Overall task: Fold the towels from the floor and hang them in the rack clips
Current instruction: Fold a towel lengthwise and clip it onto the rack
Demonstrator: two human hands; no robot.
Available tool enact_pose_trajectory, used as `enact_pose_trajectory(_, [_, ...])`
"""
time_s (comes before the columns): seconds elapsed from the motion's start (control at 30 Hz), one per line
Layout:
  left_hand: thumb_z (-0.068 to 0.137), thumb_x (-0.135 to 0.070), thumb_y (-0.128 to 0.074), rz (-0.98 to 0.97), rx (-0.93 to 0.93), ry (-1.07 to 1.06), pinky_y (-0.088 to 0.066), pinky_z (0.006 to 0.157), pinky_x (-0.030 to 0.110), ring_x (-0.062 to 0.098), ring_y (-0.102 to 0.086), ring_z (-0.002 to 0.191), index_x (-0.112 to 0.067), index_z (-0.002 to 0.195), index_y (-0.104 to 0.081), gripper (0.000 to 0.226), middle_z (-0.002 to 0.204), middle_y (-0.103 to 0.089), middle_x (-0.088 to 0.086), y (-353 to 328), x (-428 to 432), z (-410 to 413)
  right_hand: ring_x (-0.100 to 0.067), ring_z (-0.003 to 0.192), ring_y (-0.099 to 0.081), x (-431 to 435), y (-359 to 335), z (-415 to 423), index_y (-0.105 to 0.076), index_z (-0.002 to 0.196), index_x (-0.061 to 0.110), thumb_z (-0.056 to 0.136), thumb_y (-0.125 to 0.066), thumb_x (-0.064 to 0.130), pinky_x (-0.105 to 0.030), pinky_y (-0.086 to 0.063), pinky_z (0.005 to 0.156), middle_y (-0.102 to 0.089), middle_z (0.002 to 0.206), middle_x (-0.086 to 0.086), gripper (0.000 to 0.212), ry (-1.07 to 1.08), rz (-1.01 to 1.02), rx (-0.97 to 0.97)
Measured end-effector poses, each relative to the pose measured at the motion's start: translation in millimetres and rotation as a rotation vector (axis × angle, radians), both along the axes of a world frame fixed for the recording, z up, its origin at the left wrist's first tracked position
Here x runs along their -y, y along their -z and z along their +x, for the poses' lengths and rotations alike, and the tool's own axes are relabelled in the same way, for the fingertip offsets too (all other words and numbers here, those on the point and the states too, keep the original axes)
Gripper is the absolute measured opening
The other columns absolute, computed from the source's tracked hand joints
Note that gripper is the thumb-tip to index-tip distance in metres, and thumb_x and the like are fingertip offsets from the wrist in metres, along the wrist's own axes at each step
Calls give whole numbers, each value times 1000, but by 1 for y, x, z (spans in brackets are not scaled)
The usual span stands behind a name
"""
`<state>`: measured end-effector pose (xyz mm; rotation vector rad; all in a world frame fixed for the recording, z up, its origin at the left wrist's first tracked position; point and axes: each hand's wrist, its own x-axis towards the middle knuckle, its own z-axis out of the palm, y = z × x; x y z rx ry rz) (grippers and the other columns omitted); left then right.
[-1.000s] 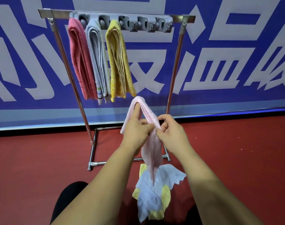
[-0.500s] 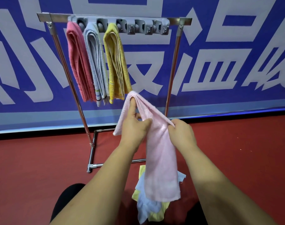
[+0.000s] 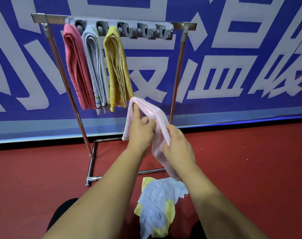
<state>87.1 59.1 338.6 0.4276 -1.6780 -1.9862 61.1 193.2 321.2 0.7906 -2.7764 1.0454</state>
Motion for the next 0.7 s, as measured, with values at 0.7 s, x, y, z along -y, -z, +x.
enact_pose_trajectory(0.7, [90,22,-47,83,-34,291,-51,79,40,34,-63,99,-40,162,-32,96,119,-76,15,-25,11,11,-28,105,-77,-6,-16,-42,-73,122,4,96,-77,18,-39,-59,88,-80,114,-16,30,-178,-780,821])
